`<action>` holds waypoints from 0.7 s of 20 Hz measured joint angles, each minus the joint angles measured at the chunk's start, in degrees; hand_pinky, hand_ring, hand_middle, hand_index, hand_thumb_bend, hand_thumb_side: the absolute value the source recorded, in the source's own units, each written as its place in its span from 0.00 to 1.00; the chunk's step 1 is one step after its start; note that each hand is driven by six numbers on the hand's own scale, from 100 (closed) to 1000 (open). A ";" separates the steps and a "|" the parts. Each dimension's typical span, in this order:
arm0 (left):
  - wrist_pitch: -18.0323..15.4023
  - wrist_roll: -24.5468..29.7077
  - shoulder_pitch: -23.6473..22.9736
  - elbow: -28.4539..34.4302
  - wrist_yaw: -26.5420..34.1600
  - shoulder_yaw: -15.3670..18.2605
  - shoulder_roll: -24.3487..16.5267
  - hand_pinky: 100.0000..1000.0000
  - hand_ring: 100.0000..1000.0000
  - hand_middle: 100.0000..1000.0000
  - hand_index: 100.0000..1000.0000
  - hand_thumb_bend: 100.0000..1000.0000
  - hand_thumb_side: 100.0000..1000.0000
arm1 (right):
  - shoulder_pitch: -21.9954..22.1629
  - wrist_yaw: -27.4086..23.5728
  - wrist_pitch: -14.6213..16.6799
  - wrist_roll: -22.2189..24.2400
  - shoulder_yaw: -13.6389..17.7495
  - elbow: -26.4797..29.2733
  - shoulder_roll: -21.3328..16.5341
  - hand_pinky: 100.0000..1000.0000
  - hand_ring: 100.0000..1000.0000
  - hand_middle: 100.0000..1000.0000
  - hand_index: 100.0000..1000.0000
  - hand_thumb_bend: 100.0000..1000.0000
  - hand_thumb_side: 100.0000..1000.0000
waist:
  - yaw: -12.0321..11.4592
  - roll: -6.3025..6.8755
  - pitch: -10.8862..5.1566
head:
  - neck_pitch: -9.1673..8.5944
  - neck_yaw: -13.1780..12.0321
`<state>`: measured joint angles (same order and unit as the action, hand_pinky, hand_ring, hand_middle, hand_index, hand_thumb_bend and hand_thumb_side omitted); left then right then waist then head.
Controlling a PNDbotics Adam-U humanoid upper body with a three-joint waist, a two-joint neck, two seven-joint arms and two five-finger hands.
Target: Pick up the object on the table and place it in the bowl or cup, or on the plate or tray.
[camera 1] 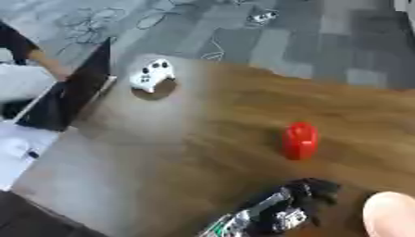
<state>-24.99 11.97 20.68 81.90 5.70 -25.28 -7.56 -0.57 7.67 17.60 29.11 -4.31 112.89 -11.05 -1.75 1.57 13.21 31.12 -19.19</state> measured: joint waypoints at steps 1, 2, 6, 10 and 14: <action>-0.04 0.05 -0.11 -0.01 0.00 -0.06 0.00 0.46 0.80 0.85 0.88 0.03 0.87 | 0.00 0.04 0.01 0.01 0.00 0.00 0.00 0.46 0.58 0.57 1.00 0.00 0.49 | 0.12 0.00 0.08 | 0.01 0.00; -0.06 0.09 -0.24 -0.02 -0.01 -0.07 0.00 0.46 0.80 0.85 0.88 0.03 0.87 | 0.00 0.06 0.02 0.01 0.00 0.00 0.01 0.46 0.58 0.57 1.00 0.00 0.49 | 0.27 0.00 0.10 | 0.01 0.00; -0.05 0.37 -0.40 -0.04 -0.13 -0.08 0.00 0.46 0.80 0.85 0.88 0.03 0.87 | 0.00 0.15 0.09 -0.06 0.00 0.00 0.02 0.46 0.58 0.57 1.00 0.00 0.49 | 0.53 0.02 0.10 | 0.01 0.00; -0.01 0.48 -0.40 -0.06 -0.14 -0.09 -0.01 0.46 0.80 0.90 0.88 0.03 0.87 | 0.00 0.20 0.10 -0.07 0.00 0.00 0.02 0.46 0.58 0.57 1.00 0.00 0.49 | 0.74 0.18 0.12 | 0.05 0.00; -0.07 0.59 -0.42 -0.27 -0.14 -0.09 -0.02 0.46 0.80 0.91 0.88 0.03 0.87 | 0.00 0.29 0.10 -0.07 0.00 0.00 0.02 0.46 0.58 0.57 1.00 0.00 0.49 | 1.13 0.22 0.17 | 0.07 0.02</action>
<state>-25.06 12.56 20.25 81.63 5.55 -25.37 -7.58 -0.57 7.96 17.71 29.04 -4.31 112.89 -11.02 -0.62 1.79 13.38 31.19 -19.18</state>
